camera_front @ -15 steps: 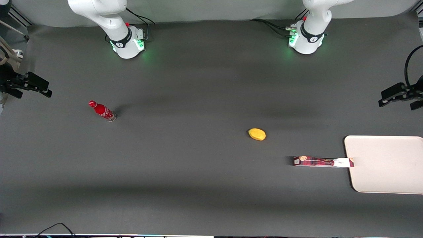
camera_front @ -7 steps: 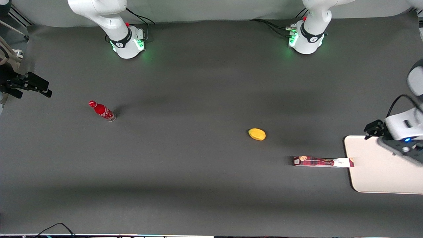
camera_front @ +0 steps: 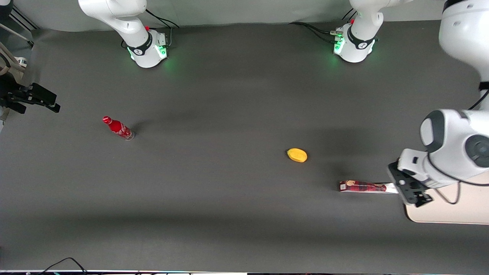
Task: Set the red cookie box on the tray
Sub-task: 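Move the left gripper down over the red plaid cookie box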
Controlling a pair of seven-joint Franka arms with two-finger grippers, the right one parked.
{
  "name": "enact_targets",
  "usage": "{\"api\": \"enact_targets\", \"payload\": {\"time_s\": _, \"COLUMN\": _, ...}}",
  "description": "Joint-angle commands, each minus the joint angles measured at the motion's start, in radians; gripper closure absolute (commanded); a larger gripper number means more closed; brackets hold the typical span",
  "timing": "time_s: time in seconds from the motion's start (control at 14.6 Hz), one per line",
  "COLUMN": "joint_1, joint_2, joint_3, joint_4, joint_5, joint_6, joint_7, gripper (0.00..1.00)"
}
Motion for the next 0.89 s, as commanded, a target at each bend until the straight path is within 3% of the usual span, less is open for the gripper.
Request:
{"api": "enact_targets", "payload": {"time_s": 0.0, "joint_1": -0.006, "joint_2": 0.069, "joint_3": -0.010, "joint_4": 0.011, "joint_5": -0.020, "joint_6": 0.007, "joint_7": 0.057, "gripper": 0.00}}
{"api": "enact_targets", "payload": {"time_s": 0.82, "joint_1": -0.016, "joint_2": 0.159, "joint_3": -0.010, "joint_4": -0.031, "joint_5": -0.023, "joint_6": 0.145, "joint_7": 0.149, "gripper": 0.00}}
